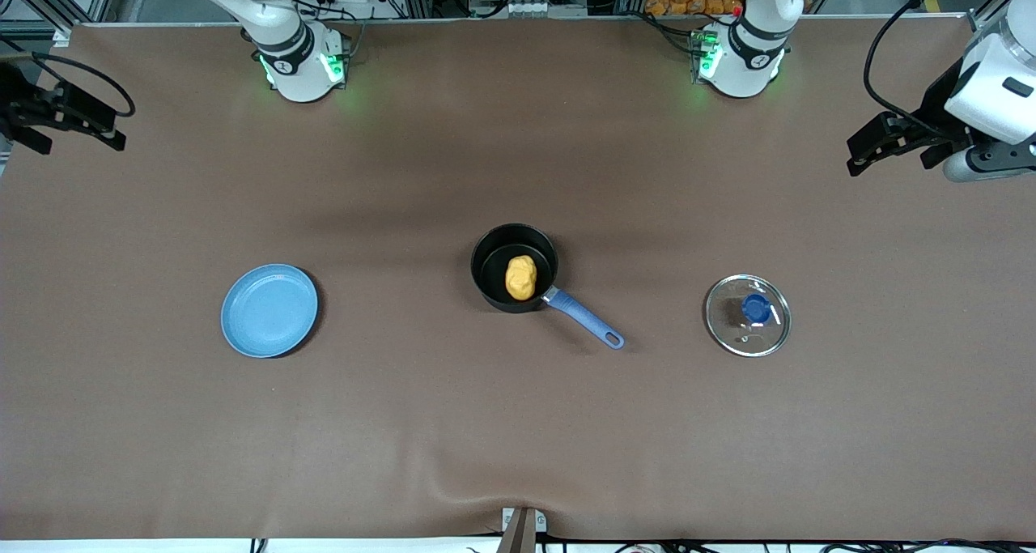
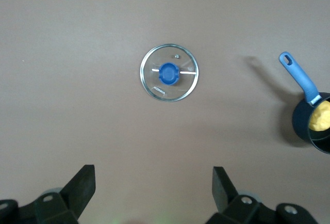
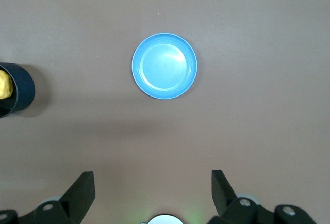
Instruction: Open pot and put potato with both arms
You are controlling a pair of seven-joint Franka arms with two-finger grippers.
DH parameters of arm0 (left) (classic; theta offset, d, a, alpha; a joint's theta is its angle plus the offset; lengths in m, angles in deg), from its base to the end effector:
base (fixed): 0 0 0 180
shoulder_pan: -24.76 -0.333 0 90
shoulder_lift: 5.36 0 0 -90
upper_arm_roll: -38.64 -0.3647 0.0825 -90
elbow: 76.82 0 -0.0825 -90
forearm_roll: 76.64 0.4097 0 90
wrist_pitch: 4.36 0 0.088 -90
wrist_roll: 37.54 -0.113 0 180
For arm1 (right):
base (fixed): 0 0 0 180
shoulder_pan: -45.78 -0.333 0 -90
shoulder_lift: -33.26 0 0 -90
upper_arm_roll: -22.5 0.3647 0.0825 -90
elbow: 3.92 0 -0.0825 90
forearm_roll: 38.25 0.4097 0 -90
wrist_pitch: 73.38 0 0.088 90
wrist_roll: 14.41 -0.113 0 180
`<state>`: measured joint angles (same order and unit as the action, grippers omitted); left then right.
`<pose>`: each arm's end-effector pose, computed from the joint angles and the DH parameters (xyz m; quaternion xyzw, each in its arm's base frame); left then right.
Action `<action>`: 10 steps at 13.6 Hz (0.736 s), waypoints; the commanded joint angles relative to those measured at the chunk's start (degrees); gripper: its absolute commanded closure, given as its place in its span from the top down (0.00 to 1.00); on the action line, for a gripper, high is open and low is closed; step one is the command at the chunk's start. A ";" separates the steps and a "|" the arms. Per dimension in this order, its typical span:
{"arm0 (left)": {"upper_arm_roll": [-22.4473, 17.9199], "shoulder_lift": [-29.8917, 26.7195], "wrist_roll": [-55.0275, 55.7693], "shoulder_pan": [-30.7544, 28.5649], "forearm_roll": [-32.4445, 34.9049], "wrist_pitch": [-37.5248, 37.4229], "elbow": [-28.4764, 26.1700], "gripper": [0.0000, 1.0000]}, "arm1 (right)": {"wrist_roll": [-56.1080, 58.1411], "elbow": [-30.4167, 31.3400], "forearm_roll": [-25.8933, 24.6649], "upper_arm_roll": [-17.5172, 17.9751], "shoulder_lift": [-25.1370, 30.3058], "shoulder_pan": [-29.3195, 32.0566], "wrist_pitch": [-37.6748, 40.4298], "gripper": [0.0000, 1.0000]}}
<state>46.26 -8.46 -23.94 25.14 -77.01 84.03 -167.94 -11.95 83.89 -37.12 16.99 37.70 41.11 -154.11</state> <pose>0.5523 -0.0808 0.6855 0.9988 0.0488 0.0030 0.0002 0.5342 -0.0080 0.7152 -0.9995 -0.0157 0.0228 0.0141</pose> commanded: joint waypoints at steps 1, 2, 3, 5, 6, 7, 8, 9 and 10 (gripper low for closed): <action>0.37 -0.42 -0.59 -0.55 -1.21 -1.02 0.33 1.00 | 0.97 1.75 -1.30 1.20 1.18 1.07 -0.22 1.00; 0.37 -0.68 -0.59 -0.64 -1.21 -1.02 0.25 1.00 | 1.06 1.67 -1.31 1.20 1.18 0.98 -0.31 1.00; 0.37 -0.68 -0.76 -0.64 -1.21 -1.02 0.33 1.00 | 0.98 1.67 -1.31 1.11 1.18 0.98 -0.40 1.00; 0.20 -0.51 -1.46 -0.55 -1.39 -1.02 0.51 1.00 | 0.97 1.75 -1.31 1.20 1.18 0.90 -0.57 1.00; 0.02 -0.42 -1.47 -0.46 -1.74 -1.02 0.51 1.00 | 0.97 1.76 -1.31 1.20 1.27 0.90 -0.57 1.00; 0.02 -0.33 -1.47 -0.37 -1.56 -1.02 0.51 1.00 | 0.97 1.76 -1.31 1.20 1.27 0.81 -0.57 1.00; 0.02 -0.33 -1.47 -0.37 -1.48 -1.02 0.51 1.00 | 0.97 1.76 -1.31 1.20 1.27 0.72 -0.66 1.00; 0.02 -0.33 -1.38 -0.29 -1.39 -1.02 0.51 1.00 | 0.97 1.76 -1.31 1.20 1.27 0.72 -0.66 1.00; 0.11 -0.42 -1.29 -0.29 -1.30 -1.02 0.51 1.00 | 0.97 1.76 -1.31 1.20 1.27 0.72 -0.66 1.00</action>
<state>46.26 -8.46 -24.19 25.13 -77.48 84.00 -167.94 -11.63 84.43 -37.47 17.40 37.76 41.11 -154.24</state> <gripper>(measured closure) 0.000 0.000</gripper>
